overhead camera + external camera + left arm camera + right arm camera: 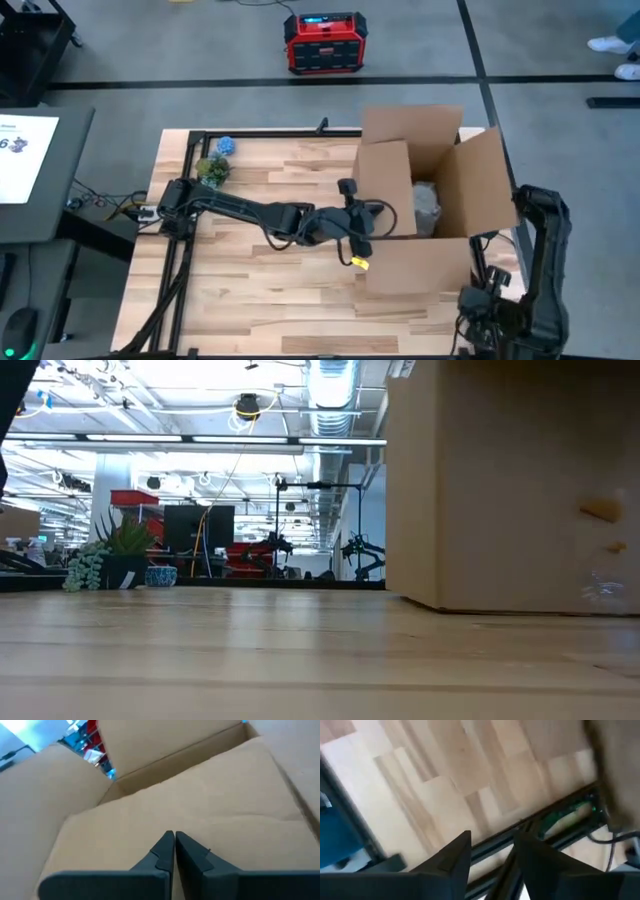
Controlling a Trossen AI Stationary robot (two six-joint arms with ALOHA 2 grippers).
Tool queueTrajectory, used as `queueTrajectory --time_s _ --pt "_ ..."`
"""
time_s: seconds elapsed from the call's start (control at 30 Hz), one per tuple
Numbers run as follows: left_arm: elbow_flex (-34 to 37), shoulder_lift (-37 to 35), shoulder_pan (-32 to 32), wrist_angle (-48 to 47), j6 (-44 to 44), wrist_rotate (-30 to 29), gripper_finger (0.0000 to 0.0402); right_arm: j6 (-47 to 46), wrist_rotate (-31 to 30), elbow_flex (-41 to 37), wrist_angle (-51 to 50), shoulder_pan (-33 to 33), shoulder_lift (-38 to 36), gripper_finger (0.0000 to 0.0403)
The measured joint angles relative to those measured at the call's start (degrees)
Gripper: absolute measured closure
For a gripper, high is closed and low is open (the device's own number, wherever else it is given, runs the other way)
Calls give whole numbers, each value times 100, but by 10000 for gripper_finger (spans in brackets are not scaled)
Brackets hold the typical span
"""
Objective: Wrap mug
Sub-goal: Close the cardboard box
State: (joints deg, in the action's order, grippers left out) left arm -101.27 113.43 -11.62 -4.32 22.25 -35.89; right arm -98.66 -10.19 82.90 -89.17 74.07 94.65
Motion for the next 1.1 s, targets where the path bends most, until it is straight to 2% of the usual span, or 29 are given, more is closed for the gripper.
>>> queueTrajectory --time_s 0.23,0.33,0.47,0.53,0.7,0.93,1.03,1.1 --pt "-24 60 -88 -521 -230 9 401 -228 -38 -835 -78 -405 57 291" --pt "-19 21 -207 -734 -200 -336 401 -186 -105 -1188 -95 -633 58 300" --pt "-8 -102 -381 -1052 -78 -1093 401 243 -815 -1348 -82 -980 62 305" --pt "5 -186 -458 -1254 -47 -1395 401 553 -1081 -1347 -86 -1216 60 306" --pt "28 -487 -580 -2062 -266 -1460 401 1672 -1635 -1347 282 -1802 33 306" --pt "28 -854 -755 -3512 -1387 -1441 401 3564 -2414 -1318 1312 -2516 22 306" --pt "17 -952 -872 -3859 -1673 -1414 401 4045 -2504 -1064 1491 -2688 22 306" --pt "17 -997 -925 -4041 -1829 -1416 401 4211 -2207 -767 1408 -2713 3 306"
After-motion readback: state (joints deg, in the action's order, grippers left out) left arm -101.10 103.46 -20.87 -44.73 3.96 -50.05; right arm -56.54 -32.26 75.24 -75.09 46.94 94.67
